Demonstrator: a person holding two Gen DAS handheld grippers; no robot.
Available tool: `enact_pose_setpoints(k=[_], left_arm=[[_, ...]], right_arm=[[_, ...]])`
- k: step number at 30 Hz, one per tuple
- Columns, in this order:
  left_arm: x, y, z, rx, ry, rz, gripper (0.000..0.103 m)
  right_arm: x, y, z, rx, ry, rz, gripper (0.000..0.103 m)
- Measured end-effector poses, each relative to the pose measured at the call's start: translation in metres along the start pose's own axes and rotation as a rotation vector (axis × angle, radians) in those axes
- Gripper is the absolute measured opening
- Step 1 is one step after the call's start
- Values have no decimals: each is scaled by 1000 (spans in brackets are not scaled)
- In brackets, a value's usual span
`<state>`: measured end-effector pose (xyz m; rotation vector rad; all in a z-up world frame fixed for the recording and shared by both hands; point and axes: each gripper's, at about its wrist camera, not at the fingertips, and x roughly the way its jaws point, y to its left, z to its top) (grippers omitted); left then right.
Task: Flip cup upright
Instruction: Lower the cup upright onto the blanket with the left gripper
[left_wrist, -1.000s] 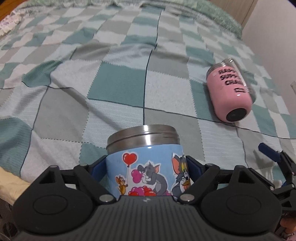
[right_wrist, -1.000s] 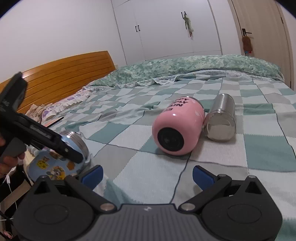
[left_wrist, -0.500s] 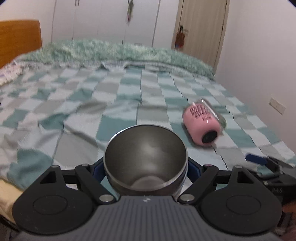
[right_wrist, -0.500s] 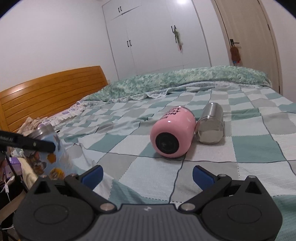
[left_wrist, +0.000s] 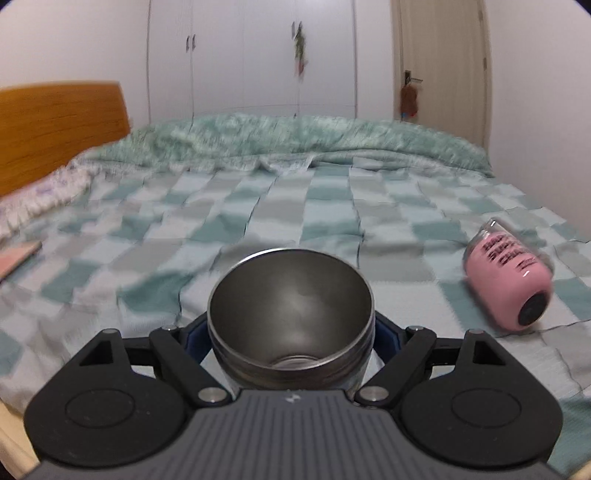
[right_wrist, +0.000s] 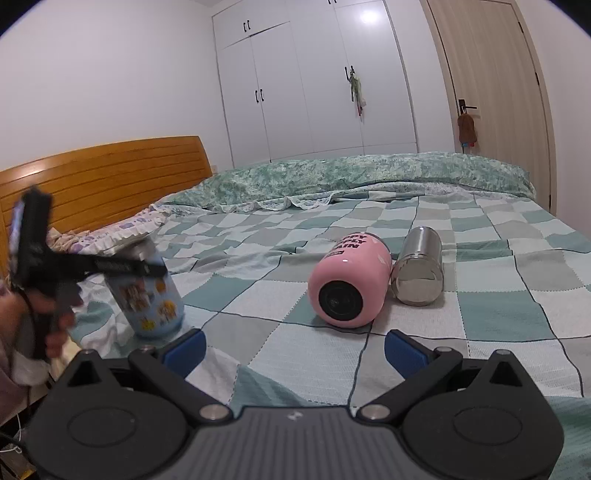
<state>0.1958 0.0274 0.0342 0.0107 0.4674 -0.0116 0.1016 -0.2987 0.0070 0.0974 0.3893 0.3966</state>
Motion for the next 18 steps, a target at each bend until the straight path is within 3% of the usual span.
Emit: enact_pose_setpoints(k=[5,6,7,13,18], left_arm=[[-2,6,-1,-27,-7,-20,85],[-3,7,-1,-30,-5,-21,90],[-5,8,-1,-33,-6,-24,103],[-62,4,-2,-44,-155,-11,103],[-121,-14,-9,-29,-252,-103,103]], right_arm=[[0,2,1,-12,-3,-1,103],[-1,3,1,-13,-6,-2,103],[-2,3,1,-13,-9,-3,103],[-16,9,1,-35,-45,-18,103],[-37,20,-3,-68,-97,-47,103]])
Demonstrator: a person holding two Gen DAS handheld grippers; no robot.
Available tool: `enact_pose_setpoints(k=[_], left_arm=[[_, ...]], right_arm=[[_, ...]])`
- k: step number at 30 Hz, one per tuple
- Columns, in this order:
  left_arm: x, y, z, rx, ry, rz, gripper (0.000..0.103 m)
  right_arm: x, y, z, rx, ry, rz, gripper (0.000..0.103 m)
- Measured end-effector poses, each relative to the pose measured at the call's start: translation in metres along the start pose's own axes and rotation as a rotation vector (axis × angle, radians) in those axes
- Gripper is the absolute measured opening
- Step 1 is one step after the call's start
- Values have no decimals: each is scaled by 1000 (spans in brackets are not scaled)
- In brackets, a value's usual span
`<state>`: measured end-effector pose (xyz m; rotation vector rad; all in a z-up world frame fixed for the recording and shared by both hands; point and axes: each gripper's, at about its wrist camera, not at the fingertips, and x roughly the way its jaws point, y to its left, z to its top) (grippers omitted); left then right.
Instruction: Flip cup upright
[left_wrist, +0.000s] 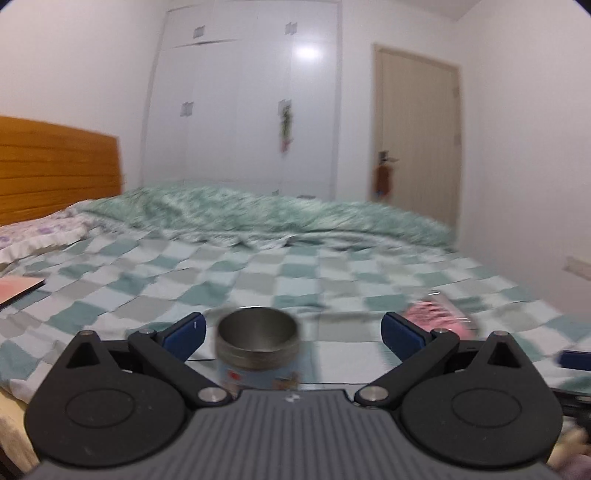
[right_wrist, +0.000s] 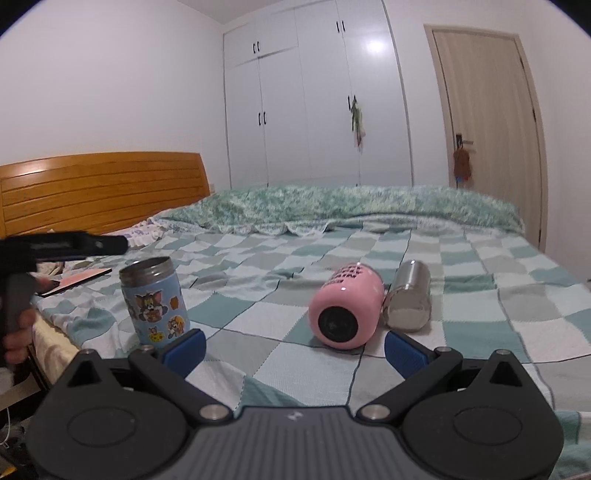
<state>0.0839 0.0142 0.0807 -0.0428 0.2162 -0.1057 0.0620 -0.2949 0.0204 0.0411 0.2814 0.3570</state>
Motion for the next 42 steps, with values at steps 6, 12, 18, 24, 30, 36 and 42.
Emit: enact_pose_setpoints(k=[6,12,18,24,30,36,42], left_arm=[[-33,-34,-28,-11,21,-96,103],[-46,-61,-66,66,-16,-73,103],[-46,-69,-92,106,-47,-49,103],[-44,-59,-109,88,-79,-9,103],[-45,-51,-111,57,-102,-3,103],[-47,-48,-112,39,-107,-5,103],[-48,-48,-112,37,-108,-4,103]], right_arm=[[-25,10,-15,-45,-54,-52,103],[-43,12,-34,-89,-79,-106,103],[-49,2,-53,-73,-101,-156,103],[-53,-3,-59,-56,-142,-158,103],[-55,-2,-63,-69,-171,-181,103],[-58,-6,-64,-48,-191,-198,103],[-57,-4,-65,-56,-191,-199,103]])
